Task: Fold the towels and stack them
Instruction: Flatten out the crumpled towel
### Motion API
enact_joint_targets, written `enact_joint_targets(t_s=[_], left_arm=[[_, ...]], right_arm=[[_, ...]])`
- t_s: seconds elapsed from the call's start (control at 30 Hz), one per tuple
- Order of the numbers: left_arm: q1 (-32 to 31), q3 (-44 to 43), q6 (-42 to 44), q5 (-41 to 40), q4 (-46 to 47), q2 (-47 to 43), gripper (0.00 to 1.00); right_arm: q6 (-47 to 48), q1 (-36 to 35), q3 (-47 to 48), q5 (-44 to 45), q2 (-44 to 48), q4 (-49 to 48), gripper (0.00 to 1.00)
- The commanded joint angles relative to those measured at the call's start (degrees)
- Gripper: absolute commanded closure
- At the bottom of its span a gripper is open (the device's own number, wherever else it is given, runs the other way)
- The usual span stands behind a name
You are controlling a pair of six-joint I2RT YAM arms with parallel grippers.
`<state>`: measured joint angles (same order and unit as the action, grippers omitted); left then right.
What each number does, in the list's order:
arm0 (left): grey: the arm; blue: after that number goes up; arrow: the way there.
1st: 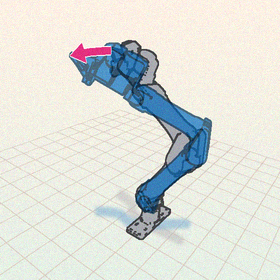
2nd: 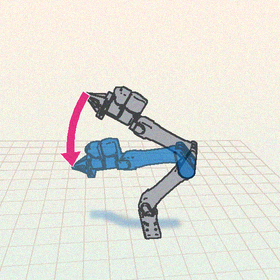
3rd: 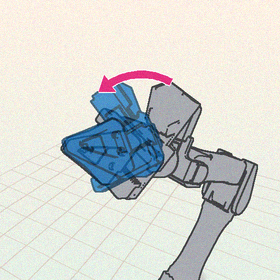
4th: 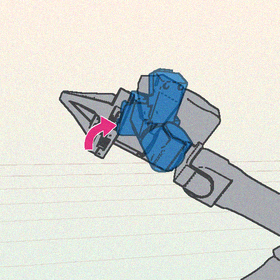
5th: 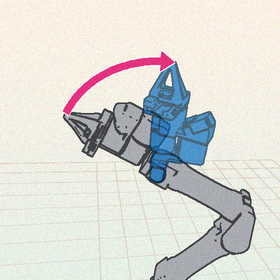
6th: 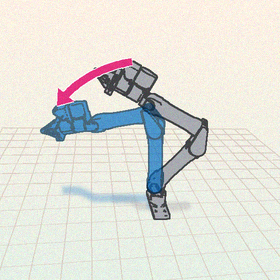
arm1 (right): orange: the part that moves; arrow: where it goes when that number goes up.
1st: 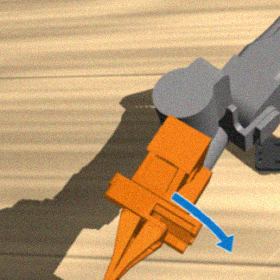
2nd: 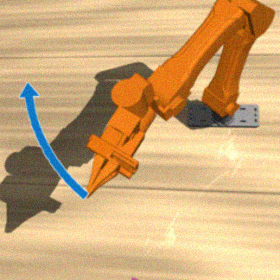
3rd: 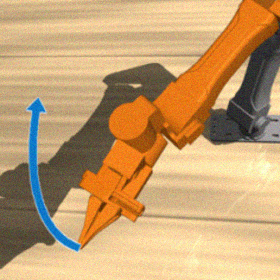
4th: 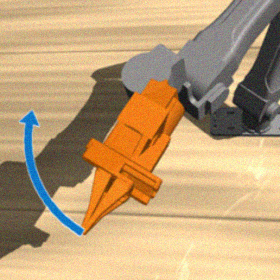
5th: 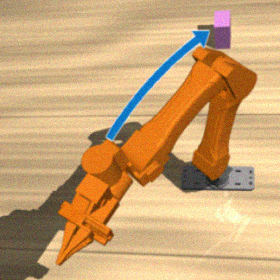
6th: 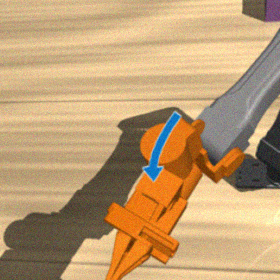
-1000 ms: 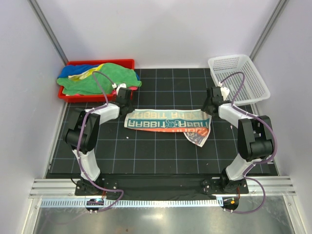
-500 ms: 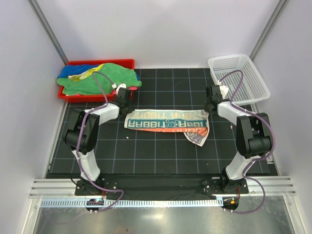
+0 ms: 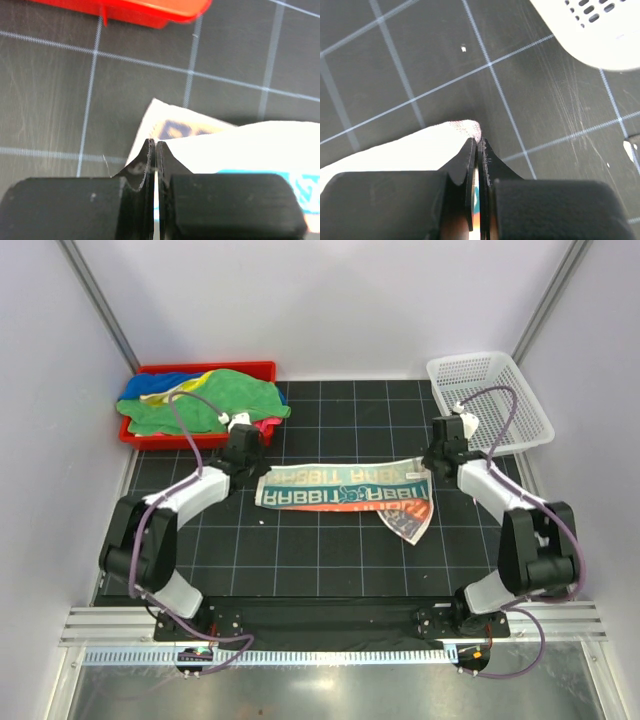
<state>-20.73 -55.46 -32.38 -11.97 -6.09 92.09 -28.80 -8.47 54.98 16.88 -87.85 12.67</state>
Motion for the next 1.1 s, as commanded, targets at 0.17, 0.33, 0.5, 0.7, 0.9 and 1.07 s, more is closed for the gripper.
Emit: enact_joint_targets(t_s=[0.17, 0.33, 0.5, 0.7, 0.9, 1.07], left_arm=[[-6.24, 6.85, -2.07, -5.68, -6.29, -22.00, 1.00], [-9.59, 8.62, -3.48, -9.03, -11.66, -34.68, 1.00], [-11.52, 8.79, -5.59, -9.92, -19.57, -47.76, 1.00], [-11.52, 5.64, -7.87, -12.64, -30.02, -57.71, 1.00], [-11.52, 4.66, -9.10, -17.21, -32.24, -55.10, 1.00], [-10.22, 8.96, -10.07, -20.73, -23.64, -42.74, 1.00]], right_arm=[[1.63, -2.34, -6.73, -3.52, 19.63, -0.28, 0.99], [2.78, -2.87, -8.40, -5.01, 33.87, 4.38, 0.99], [3.40, -2.87, -8.58, -9.93, 43.63, 8.94, 0.99], [2.61, -2.78, -7.43, -16.08, 50.32, 13.08, 0.99], [-0.29, -2.87, -8.75, -18.20, 46.73, 10.89, 0.99], [-1.61, -2.87, -11.74, -14.80, 35.85, 3.60, 0.99]])
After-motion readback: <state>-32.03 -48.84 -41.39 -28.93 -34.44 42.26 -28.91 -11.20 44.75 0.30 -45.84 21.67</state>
